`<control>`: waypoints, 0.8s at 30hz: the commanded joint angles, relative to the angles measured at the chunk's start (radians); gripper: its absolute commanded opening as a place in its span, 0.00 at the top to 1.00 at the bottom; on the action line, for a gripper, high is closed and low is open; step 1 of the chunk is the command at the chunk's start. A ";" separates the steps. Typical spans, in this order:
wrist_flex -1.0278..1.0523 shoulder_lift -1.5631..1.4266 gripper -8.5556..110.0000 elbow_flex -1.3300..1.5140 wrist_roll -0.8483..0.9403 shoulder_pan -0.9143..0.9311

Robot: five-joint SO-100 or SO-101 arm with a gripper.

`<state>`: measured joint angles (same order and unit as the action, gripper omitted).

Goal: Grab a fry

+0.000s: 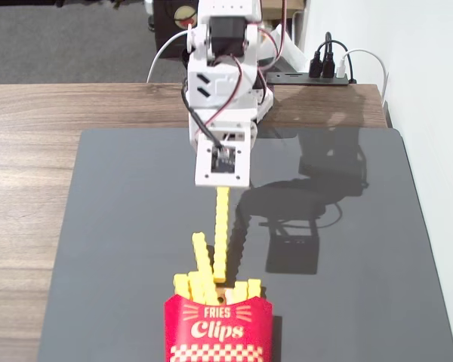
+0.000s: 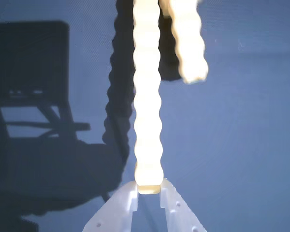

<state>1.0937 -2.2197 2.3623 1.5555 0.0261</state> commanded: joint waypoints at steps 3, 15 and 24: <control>0.075 -0.138 0.92 -0.005 -0.003 -0.020; 0.232 -0.298 0.92 -0.089 -0.008 -0.044; 0.334 -0.362 0.92 -0.218 0.011 -0.034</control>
<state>1.4067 -2.5556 2.2227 1.5570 -0.0123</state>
